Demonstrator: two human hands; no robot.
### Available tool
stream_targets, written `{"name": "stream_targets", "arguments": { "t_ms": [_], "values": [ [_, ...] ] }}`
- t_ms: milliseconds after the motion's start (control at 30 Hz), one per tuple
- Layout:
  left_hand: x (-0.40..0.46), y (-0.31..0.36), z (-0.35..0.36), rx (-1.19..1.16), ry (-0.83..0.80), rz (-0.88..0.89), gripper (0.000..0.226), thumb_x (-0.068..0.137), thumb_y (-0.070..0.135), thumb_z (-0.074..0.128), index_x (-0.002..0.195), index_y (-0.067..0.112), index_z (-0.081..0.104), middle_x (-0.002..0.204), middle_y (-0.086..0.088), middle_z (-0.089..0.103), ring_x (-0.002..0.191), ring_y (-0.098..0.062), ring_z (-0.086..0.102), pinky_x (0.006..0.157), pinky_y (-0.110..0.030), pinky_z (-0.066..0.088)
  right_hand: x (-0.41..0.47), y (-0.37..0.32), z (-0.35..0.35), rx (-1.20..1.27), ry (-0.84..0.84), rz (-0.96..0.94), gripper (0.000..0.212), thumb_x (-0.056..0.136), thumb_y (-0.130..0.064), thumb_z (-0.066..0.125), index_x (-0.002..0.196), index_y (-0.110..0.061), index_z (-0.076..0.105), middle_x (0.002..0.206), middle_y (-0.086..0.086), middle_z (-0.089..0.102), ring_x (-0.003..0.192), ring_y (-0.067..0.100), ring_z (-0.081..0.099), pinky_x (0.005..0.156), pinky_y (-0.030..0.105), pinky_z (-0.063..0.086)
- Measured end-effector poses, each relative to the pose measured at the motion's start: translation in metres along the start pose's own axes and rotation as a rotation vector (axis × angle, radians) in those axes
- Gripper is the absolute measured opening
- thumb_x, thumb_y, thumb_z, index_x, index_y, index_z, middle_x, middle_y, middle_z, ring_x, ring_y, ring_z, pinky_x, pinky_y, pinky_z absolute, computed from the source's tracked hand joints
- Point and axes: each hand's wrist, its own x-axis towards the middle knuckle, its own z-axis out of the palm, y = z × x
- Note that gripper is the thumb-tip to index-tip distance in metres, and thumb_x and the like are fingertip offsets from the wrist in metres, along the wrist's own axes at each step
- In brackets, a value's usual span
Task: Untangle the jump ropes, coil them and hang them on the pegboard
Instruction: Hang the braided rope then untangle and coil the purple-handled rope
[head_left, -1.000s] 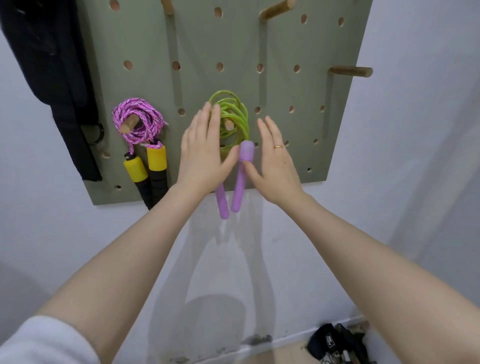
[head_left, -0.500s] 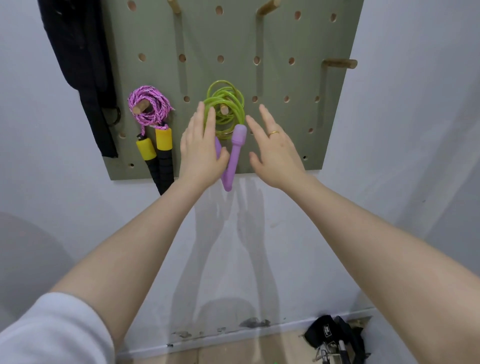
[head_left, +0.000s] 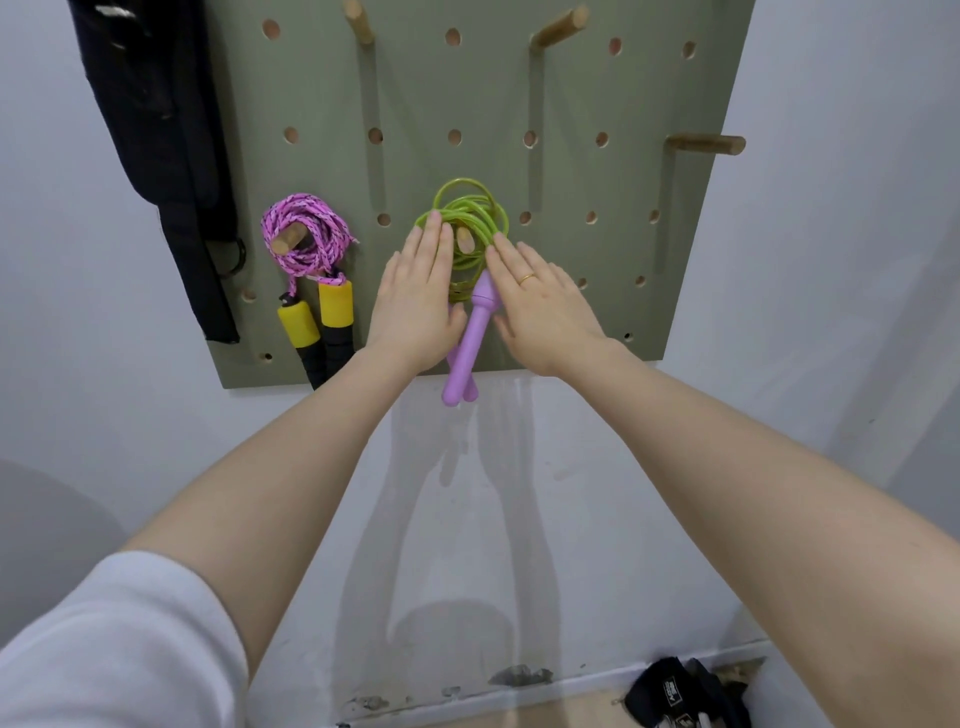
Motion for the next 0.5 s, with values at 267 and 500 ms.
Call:
{"name": "stream_targets", "arguments": {
  "t_ms": [267, 500],
  "values": [
    [0.041, -0.046, -0.001, 0.082, 0.006, 0.21, 0.079, 0.079, -0.014, 0.042, 0.148, 0.003, 0.008, 0.158, -0.01, 0.001, 0.145, -0.028, 0.004, 0.117, -0.04, 0.015, 0.037, 0.016, 0.02, -0.047, -0.039, 0.143, 0.052, 0.098, -0.033, 0.037, 0.147, -0.019, 0.022, 0.158, 0.002, -0.012, 0.146, 0.024, 0.004, 0.114, 0.045, 0.023],
    [0.062, -0.063, 0.005, 0.03, 0.102, 0.426, 0.075, 0.071, -0.019, 0.048, 0.142, -0.005, 0.029, 0.151, -0.02, 0.027, 0.138, -0.038, 0.026, 0.112, -0.039, 0.022, 0.073, -0.002, 0.027, 0.733, 0.472, 0.374, 0.016, 0.094, -0.021, 0.046, 0.102, -0.008, 0.041, 0.128, 0.012, 0.04, 0.102, 0.025, 0.051, 0.09, 0.046, 0.043]
  ]
}}
